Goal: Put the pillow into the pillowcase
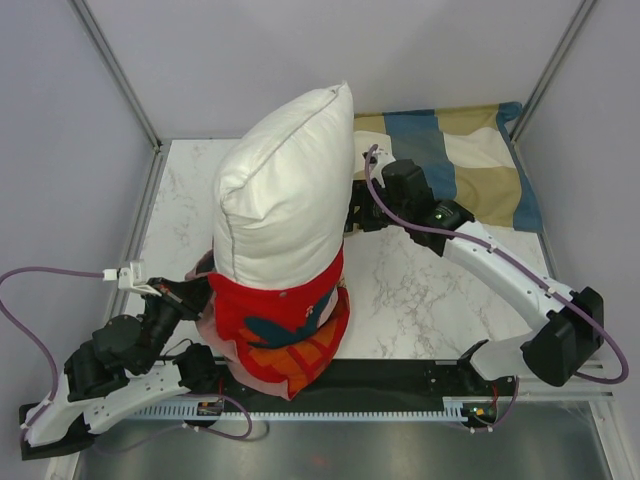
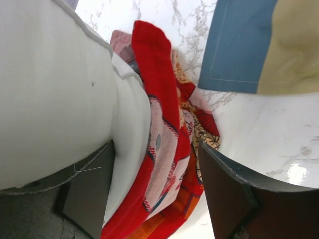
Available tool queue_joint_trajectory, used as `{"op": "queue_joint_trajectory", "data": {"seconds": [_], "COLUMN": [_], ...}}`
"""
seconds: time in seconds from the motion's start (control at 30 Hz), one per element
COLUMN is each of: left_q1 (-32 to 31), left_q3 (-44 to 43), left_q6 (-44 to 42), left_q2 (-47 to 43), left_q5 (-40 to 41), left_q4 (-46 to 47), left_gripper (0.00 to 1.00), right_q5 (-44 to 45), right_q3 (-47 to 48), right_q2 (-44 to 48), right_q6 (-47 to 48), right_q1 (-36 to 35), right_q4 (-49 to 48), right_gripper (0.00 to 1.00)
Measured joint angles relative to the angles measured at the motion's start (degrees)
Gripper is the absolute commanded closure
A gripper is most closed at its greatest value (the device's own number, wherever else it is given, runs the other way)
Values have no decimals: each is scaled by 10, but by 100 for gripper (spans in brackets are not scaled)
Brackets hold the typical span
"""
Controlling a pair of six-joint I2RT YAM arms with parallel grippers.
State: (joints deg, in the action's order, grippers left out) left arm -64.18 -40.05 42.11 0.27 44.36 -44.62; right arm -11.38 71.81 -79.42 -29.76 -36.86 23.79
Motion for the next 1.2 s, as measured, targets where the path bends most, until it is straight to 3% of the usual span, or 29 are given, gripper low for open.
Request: {"op": "queue_joint_trajectory", "data": {"seconds": [0.43, 0.63, 1.2], "left_q1": [0, 0, 0], "left_q3": [-9, -9, -13], "left_q6": [-2, -2, -2], "left_q2": [0, 0, 0], "left_q5": [0, 0, -10], "left_q4": [0, 0, -1], "left_gripper": [98, 98, 98], "right_q5": [43, 32, -39], "right_q3": [6, 6, -17], "right_q2": [19, 19, 31], "right_q6": [-5, -4, 1], "right_q1": [61, 61, 28], "right_q4": [26, 40, 39], "right_gripper": [25, 32, 34]}}
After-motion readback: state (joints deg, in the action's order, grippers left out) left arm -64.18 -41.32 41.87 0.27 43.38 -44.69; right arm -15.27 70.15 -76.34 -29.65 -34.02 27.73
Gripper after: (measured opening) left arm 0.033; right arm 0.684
